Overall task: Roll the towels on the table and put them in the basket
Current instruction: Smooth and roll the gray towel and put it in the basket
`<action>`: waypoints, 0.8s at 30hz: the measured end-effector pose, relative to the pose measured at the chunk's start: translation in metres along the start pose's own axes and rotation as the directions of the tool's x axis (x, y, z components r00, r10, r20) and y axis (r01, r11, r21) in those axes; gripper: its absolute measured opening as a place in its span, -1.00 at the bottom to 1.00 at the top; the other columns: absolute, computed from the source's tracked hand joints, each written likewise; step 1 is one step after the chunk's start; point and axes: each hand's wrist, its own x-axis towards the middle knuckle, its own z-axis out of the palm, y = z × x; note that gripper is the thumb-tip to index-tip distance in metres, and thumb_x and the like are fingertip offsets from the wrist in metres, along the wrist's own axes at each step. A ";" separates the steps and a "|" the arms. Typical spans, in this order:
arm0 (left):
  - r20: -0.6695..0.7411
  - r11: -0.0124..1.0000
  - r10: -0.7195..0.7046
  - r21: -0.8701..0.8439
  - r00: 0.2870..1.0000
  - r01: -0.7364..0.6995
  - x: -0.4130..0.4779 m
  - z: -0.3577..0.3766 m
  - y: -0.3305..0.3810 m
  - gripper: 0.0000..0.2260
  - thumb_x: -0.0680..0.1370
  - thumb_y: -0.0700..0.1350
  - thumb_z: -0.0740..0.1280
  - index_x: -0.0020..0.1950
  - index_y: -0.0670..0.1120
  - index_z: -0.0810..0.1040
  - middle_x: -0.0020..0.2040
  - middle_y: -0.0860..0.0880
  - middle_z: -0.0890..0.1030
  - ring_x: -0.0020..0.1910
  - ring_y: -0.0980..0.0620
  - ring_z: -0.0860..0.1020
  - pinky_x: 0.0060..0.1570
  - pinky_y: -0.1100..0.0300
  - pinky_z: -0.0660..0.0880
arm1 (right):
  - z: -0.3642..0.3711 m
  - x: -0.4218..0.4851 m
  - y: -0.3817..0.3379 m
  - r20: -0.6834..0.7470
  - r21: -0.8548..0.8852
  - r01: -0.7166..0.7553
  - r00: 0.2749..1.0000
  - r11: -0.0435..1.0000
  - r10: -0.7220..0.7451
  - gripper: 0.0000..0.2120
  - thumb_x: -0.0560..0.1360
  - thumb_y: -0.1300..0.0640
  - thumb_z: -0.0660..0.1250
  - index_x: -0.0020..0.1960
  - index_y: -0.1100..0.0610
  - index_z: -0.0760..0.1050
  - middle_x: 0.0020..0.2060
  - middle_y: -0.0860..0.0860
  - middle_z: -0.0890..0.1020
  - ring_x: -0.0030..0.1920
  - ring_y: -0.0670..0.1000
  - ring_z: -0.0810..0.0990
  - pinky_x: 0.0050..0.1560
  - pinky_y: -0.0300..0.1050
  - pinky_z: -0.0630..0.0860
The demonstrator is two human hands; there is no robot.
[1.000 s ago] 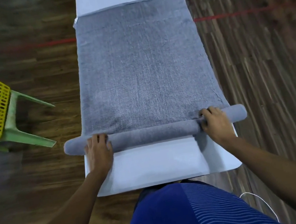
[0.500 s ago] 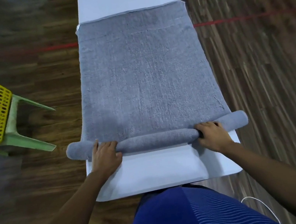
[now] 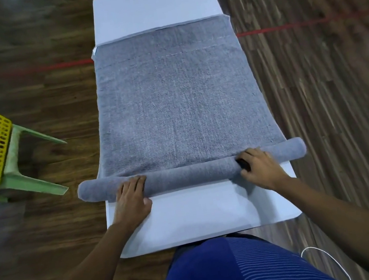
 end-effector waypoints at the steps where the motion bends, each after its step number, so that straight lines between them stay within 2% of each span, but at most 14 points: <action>1: 0.037 1.000 0.001 0.019 0.999 -0.002 0.001 0.001 -0.003 -0.47 0.34 -0.17 0.35 0.32 -0.22 0.49 0.25 -0.20 0.55 0.24 -0.23 0.49 0.31 -0.20 0.35 | 0.002 -0.003 0.001 0.021 -0.010 0.027 0.999 1.000 -0.026 -0.50 0.41 -0.05 0.35 0.32 0.03 0.43 0.25 -0.01 0.50 0.28 0.08 0.42 0.29 0.06 0.26; 3: 0.068 1.000 -0.019 0.012 0.998 0.018 0.006 -0.002 -0.004 -0.49 0.37 -0.23 0.38 0.32 -0.22 0.49 0.26 -0.20 0.55 0.27 -0.22 0.48 0.36 -0.19 0.31 | 0.006 -0.006 0.003 0.033 -0.045 0.050 0.998 0.998 -0.049 -0.40 0.40 -0.05 0.41 0.40 0.02 0.36 0.32 -0.02 0.47 0.33 0.07 0.40 0.36 0.06 0.19; 5: 0.042 1.000 -0.022 -0.002 0.999 0.022 0.010 -0.006 -0.002 -0.57 0.37 -0.18 0.31 0.24 -0.20 0.55 0.16 -0.19 0.61 0.18 -0.21 0.53 0.33 -0.17 0.35 | 0.007 -0.004 0.004 -0.003 -0.071 0.032 0.999 0.997 -0.033 -0.46 0.42 0.01 0.39 0.37 0.01 0.39 0.29 -0.01 0.51 0.30 0.08 0.43 0.34 0.02 0.18; 7: 0.028 1.000 -0.010 0.003 1.000 0.010 0.011 -0.013 -0.001 -0.63 0.35 -0.10 0.26 0.12 -0.15 0.59 0.02 -0.14 0.65 0.05 -0.17 0.57 0.28 -0.13 0.40 | 0.003 -0.003 0.000 0.004 -0.112 0.002 1.000 0.994 -0.002 -0.52 0.40 -0.03 0.30 0.31 -0.01 0.43 0.21 -0.02 0.57 0.24 0.08 0.46 0.27 0.01 0.22; 8: 0.045 1.000 0.002 0.004 0.999 -0.002 0.011 -0.017 -0.001 -0.67 0.35 -0.06 0.25 0.05 -0.12 0.60 -0.03 -0.10 0.65 0.00 -0.14 0.57 0.25 -0.09 0.41 | -0.001 -0.002 -0.001 0.054 -0.104 -0.017 0.998 0.994 0.022 -0.50 0.37 -0.09 0.24 0.29 -0.02 0.45 0.19 -0.01 0.58 0.23 0.09 0.48 0.24 0.03 0.25; 10: 0.149 1.000 0.005 -0.013 0.989 -0.003 0.011 -0.025 0.001 -0.75 0.37 0.02 0.19 -0.08 -0.03 0.57 -0.12 -0.02 0.65 -0.10 -0.07 0.57 0.14 0.02 0.43 | -0.012 0.002 -0.001 0.245 -0.044 -0.067 0.967 0.997 0.076 -0.45 0.34 -0.16 0.17 0.30 -0.06 0.45 0.19 0.02 0.60 0.20 0.12 0.52 0.21 0.04 0.33; 12: 0.259 0.999 0.003 -0.048 0.966 0.010 0.014 -0.031 0.001 -0.77 0.39 0.07 0.09 -0.15 0.02 0.49 -0.17 0.01 0.63 -0.16 -0.04 0.56 0.00 0.08 0.39 | -0.021 0.008 0.001 0.428 -0.002 -0.136 0.895 0.991 0.124 -0.56 0.39 -0.15 0.21 0.25 -0.09 0.47 0.17 0.05 0.60 0.13 0.13 0.55 0.14 0.02 0.43; 13: 0.287 0.996 -0.012 -0.076 0.958 0.036 0.015 -0.032 0.000 -0.78 0.40 0.08 0.09 -0.15 0.03 0.46 -0.17 0.01 0.62 -0.15 -0.05 0.57 -0.03 0.09 0.37 | -0.021 0.011 0.002 0.460 0.000 -0.155 0.877 0.988 0.138 -0.61 0.41 -0.14 0.25 0.22 -0.10 0.48 0.16 0.04 0.60 0.12 0.12 0.55 0.12 0.01 0.45; 15: 0.203 0.991 -0.037 -0.121 0.979 0.063 0.019 -0.030 -0.004 -0.77 0.39 0.03 0.16 -0.08 -0.01 0.51 -0.13 -0.03 0.63 -0.09 -0.08 0.57 -0.01 0.05 0.38 | -0.019 0.012 0.005 0.343 -0.041 -0.161 0.925 0.986 0.165 -0.62 0.42 -0.11 0.32 0.21 -0.09 0.49 0.14 0.00 0.58 0.18 0.10 0.51 0.18 0.04 0.38; 17: 0.003 0.994 -0.062 -0.088 0.998 0.062 0.019 -0.024 -0.006 -0.72 0.41 -0.03 0.21 0.03 -0.10 0.55 -0.06 -0.09 0.61 -0.04 -0.13 0.55 0.02 -0.04 0.42 | -0.013 0.010 0.007 0.033 -0.072 -0.154 0.987 0.985 0.157 -0.67 0.43 -0.04 0.37 0.17 0.00 0.51 0.09 0.04 0.54 0.17 0.15 0.49 0.15 0.08 0.34; 19: -0.118 0.992 -0.081 -0.107 0.990 0.068 0.016 -0.020 -0.001 -0.72 0.45 -0.08 0.17 0.03 -0.16 0.56 -0.04 -0.14 0.59 -0.04 -0.17 0.53 -0.01 -0.08 0.45 | -0.007 0.007 0.004 -0.204 -0.045 -0.089 0.976 0.995 0.078 -0.73 0.46 -0.05 0.32 0.06 0.09 0.54 -0.02 0.08 0.56 0.05 0.21 0.53 0.04 0.09 0.39; 20: -0.110 0.991 -0.071 -0.123 0.991 0.057 0.013 -0.019 0.003 -0.69 0.46 -0.08 0.13 0.04 -0.18 0.57 -0.03 -0.15 0.60 -0.03 -0.19 0.54 -0.01 -0.09 0.47 | -0.004 0.004 0.002 -0.228 -0.014 -0.048 0.973 0.999 0.043 -0.71 0.48 -0.10 0.28 0.03 0.09 0.55 -0.05 0.07 0.57 0.01 0.18 0.55 0.01 0.08 0.41; 22: -0.059 0.994 -0.039 -0.106 0.998 0.033 0.008 -0.013 0.009 -0.62 0.43 -0.08 0.15 0.12 -0.20 0.58 0.05 -0.16 0.62 0.04 -0.20 0.56 0.10 -0.12 0.48 | 0.002 -0.004 -0.002 -0.154 -0.019 0.014 0.988 1.000 -0.017 -0.61 0.47 -0.25 0.22 0.05 0.04 0.54 -0.01 0.00 0.58 0.03 0.09 0.52 0.05 0.06 0.39; 24: 0.016 1.000 0.001 -0.026 1.000 -0.001 0.004 -0.008 0.008 -0.56 0.36 -0.11 0.30 0.22 -0.19 0.55 0.14 -0.16 0.61 0.12 -0.19 0.54 0.24 -0.16 0.43 | 0.008 -0.012 -0.003 -0.083 -0.086 0.054 0.995 0.995 -0.061 -0.55 0.41 -0.27 0.33 0.16 -0.01 0.49 0.11 -0.05 0.55 0.14 0.06 0.49 0.16 0.05 0.33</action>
